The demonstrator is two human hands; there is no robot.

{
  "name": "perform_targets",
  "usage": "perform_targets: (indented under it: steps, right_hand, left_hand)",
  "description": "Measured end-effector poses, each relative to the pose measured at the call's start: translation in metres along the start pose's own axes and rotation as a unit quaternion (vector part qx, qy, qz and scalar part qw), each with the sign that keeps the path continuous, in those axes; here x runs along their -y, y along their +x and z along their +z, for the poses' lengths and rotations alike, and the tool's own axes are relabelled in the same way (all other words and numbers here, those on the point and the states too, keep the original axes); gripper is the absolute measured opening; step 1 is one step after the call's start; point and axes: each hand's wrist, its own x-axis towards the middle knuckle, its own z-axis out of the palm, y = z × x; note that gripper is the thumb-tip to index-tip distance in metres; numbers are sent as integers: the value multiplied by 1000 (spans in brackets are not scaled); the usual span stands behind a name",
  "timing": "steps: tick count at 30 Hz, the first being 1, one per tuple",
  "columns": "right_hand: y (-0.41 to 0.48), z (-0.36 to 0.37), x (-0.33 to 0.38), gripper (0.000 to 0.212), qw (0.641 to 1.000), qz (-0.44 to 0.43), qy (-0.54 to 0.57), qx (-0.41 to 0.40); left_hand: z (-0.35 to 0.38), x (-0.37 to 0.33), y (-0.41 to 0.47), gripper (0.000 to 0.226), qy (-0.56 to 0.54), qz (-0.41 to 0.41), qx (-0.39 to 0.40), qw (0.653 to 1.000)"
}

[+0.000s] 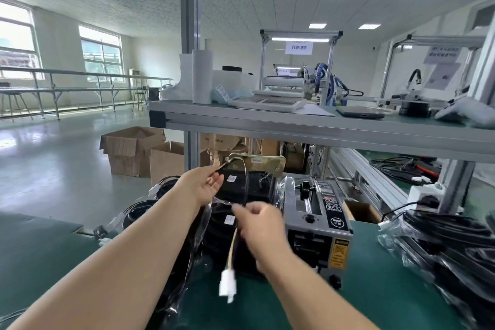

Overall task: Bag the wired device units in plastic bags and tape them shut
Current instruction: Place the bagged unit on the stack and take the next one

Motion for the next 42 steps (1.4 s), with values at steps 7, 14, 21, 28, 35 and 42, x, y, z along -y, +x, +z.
perform_targets:
  steps: [7,14,21,28,35,42]
  right_hand:
    - [47,-49,88,17,896,-203,-386,-82]
    - [101,-24,72,48,867,-213,-449,32]
    - [134,-4,8,60,814,-206,-510,186]
    - [135,-6,-13,81,738,-188,-633,138]
    - [125,-11,-16,68,765,-182,-613,82]
    - [74,-32,12,66,784,-211,-581,63]
  left_hand:
    - [-17,-4,19,18,112,-42,-24,993]
    - [-35,17,30,50,340,112,-64,932]
    - [-30,38,-2,55,601,197,-33,774]
    - [-11,42,-16,63,716,187,-88,667]
    - [-4,44,-17,61,739,196,-154,625]
    - [-5,38,-31,60,736,209,-172,620]
